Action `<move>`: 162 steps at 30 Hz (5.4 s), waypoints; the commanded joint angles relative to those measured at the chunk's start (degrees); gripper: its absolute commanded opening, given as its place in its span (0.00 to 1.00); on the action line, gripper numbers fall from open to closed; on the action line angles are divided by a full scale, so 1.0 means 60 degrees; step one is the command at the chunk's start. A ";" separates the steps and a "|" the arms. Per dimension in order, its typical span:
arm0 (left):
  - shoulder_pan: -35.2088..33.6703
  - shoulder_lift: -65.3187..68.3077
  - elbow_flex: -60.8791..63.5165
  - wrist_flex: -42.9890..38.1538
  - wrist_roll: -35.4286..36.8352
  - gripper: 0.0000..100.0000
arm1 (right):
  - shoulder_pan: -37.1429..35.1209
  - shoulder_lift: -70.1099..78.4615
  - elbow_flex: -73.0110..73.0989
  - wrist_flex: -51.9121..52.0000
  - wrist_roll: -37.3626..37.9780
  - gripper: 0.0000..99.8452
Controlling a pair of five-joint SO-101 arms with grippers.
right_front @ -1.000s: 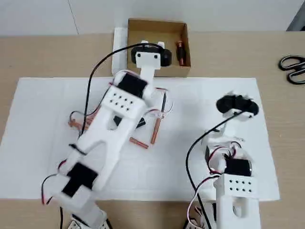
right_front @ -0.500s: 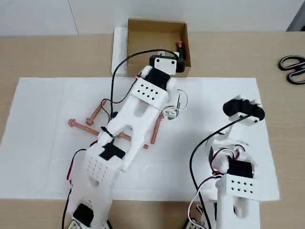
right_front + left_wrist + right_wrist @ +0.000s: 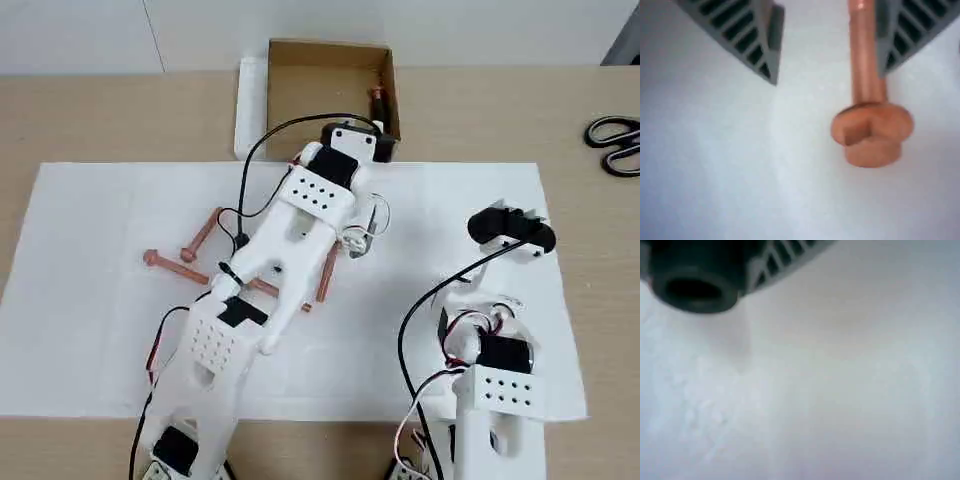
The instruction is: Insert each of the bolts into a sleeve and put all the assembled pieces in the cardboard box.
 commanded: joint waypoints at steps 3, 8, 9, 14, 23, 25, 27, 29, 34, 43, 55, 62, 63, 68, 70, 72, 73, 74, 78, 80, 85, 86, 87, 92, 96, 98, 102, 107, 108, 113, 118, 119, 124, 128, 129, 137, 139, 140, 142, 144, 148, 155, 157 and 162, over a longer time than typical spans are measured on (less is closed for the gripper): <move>-0.0147 -0.0059 0.0344 0.0190 -0.0044 0.13 | 0.0081 -0.0242 -0.0059 -0.0139 0.0103 0.00; -0.0117 -0.0059 0.0711 0.0176 -0.0029 0.13 | 0.0066 -0.0242 -0.0059 -0.0139 0.0103 0.00; -0.0117 -0.0059 0.0681 0.0161 -0.0029 0.13 | 0.0051 -0.0242 -0.0059 -0.0139 0.0103 0.00; -0.0147 0.0015 0.0755 -0.0425 -0.0015 0.13 | 0.0051 -0.0242 -0.0059 -0.0139 0.0103 0.00; -0.0147 0.1099 0.0491 -0.0967 0.0103 0.11 | 0.0051 -0.0256 -0.0059 -0.0125 0.0103 0.00; -0.0147 0.1099 -0.0168 -0.0952 0.0352 0.05 | 0.0022 -0.0256 -0.0059 -0.0154 0.0103 0.00; -0.0161 0.1099 -0.1165 -0.0835 0.0381 0.00 | -0.0022 -0.0256 -0.0073 -0.0198 0.0103 0.00; -0.0161 0.1099 -0.2249 -0.0527 0.0396 0.01 | -0.0300 -0.0256 -0.0073 -0.0198 0.0161 0.00; -0.0278 0.1084 -0.4828 0.0205 0.0410 0.00 | -0.1326 -0.0256 0.0132 -0.0183 0.2154 0.00; -0.0645 -0.1289 -0.5853 0.0205 0.0410 0.00 | -0.2176 -0.0271 0.0205 -0.1590 0.3912 0.00; -0.0982 -0.5099 -0.4227 0.0205 0.0396 0.00 | -0.2982 -0.0271 0.0249 -0.6733 0.2711 0.00; -0.0791 -0.7004 -0.2161 0.0132 0.0806 0.00 | -0.4037 -0.0256 0.0249 -0.8271 0.2755 0.00; -0.0791 -0.7282 -0.2117 0.0147 0.0850 0.00 | -0.4125 -0.0227 0.0264 -0.8227 0.2755 0.00; -0.0806 -0.8410 -0.2073 0.0176 0.0806 0.01 | -0.4505 -0.0256 0.0264 -0.7333 0.2755 0.00; -0.0806 -0.8879 -0.1824 0.0176 0.0557 0.01 | -0.4652 -0.0271 0.0264 -0.7143 0.2755 0.00; -0.0806 -0.9538 -0.1282 0.0176 0.0381 0.01 | -0.4725 -0.0271 0.0234 -0.7245 0.2755 0.00; -0.0806 -0.9919 -0.0916 0.0176 0.0337 0.01 | -0.4799 -0.0271 0.0249 -0.7509 0.2755 0.00; -0.0806 -1.0330 -0.0505 0.0176 0.0322 0.01 | -0.4857 -0.0271 0.0249 -0.7846 0.2755 0.00; -0.0777 -1.1502 0.1941 -0.0205 0.0044 0.01 | -0.5223 -0.0271 0.0249 -0.9516 0.2755 0.00; -0.0777 -1.2000 0.3055 -0.1187 -0.0015 0.01 | -0.5443 -0.0256 0.0264 -0.9956 0.2755 0.00; -0.0762 -1.3348 0.5883 -0.5363 0.0015 0.01 | -0.5853 -0.0256 0.0264 -1.0073 0.2725 0.00; -0.0747 -1.3582 0.6586 -0.6168 0.0029 0.01 | -0.5897 -0.0256 0.0249 -1.0073 0.2740 0.00; -0.0733 -1.3832 0.7304 -0.6960 0.0044 0.01 | -0.5941 -0.0271 0.0234 -1.0073 0.2740 0.00; -0.0264 -1.5370 1.0733 -1.0476 0.0000 0.01 | -0.5912 -0.0271 0.0234 -1.0073 0.2755 0.00; -0.0205 -1.6527 1.3385 -1.3377 -0.0484 0.01 | -0.5927 -0.0271 0.0234 -1.0073 0.2755 0.00; -0.0176 -1.7055 1.4454 -1.4388 -0.1245 0.01 | -0.5912 -0.0344 0.0234 -1.0073 0.2755 0.00; -0.0176 -1.7524 1.5407 -1.4901 -0.1172 0.01 | -0.5927 -0.1282 0.0234 -1.0059 0.2784 0.00; -0.0132 -1.7524 1.5407 -1.4930 -0.0835 0.01 | -0.5941 -0.2425 0.0645 -1.0044 0.4308 0.00; -0.0132 -1.7524 1.5407 -1.4930 -0.0835 0.01 | -0.6044 -0.2615 0.0908 -1.0059 0.4586 0.00; -0.0132 -1.7568 1.5348 -1.4930 -0.0864 0.01 | -0.6835 -0.3568 0.2139 -1.0059 0.4908 0.00; -0.0132 -1.7582 1.4762 -1.4549 -0.0864 0.01 | -0.6952 -0.4139 0.2696 -1.0000 0.4908 0.00; -0.0132 -1.7582 1.4586 -1.4183 -0.0835 0.01 | -0.6923 -0.4212 0.2725 -1.0000 0.4908 0.00; -0.0132 -1.7744 1.3868 -1.2147 -0.0821 0.01 | -0.6425 -0.4242 0.2608 -1.0044 0.4850 0.00; -0.0073 -1.8125 1.3956 -1.2073 -0.0791 0.01 | -0.6088 -0.4198 0.2740 -1.0000 0.3780 0.00; 0.0073 -1.8198 1.4117 -1.2073 -0.0747 0.01 | -0.6088 -0.4183 0.2740 -1.0000 0.3531 0.00; 0.1026 -1.8125 1.4747 -1.2791 -0.0689 0.01 | -0.6103 -0.4183 0.2755 -1.0000 0.3326 0.00; 0.1011 -1.8183 1.5026 -1.2908 -0.0733 0.01 | -0.6117 -0.4183 0.2755 -1.0000 0.3326 0.00; 0.1011 -1.8198 1.5172 -1.2908 -0.0733 0.01 | -0.6103 -0.4183 0.2755 -1.0000 0.3326 0.00; 0.1011 -1.8212 1.5348 -1.2938 -0.0733 0.01 | -0.6088 -0.4183 0.2755 -1.0000 0.3326 0.00; 0.1011 -1.8198 1.5407 -1.2952 -0.0733 0.01 | -0.6088 -0.4183 0.2755 -1.0000 0.3326 0.00; 0.0967 -1.8139 1.5421 -1.2952 -0.1172 0.01 | -0.6088 -0.4212 0.2755 -1.0000 0.3326 0.00; 0.0996 -1.8125 1.5451 -1.2967 -0.2095 0.01 | -0.6088 -0.4242 0.2740 -1.0000 0.3355 0.00; 0.1011 -1.8125 1.5626 -1.3026 -0.2095 0.01 | -0.6088 -0.4256 0.2740 -1.0000 0.3355 0.00; 0.1011 -1.8183 1.6623 -1.4139 -0.2095 0.01 | -0.6088 -0.4256 0.2725 -1.0000 0.3355 0.00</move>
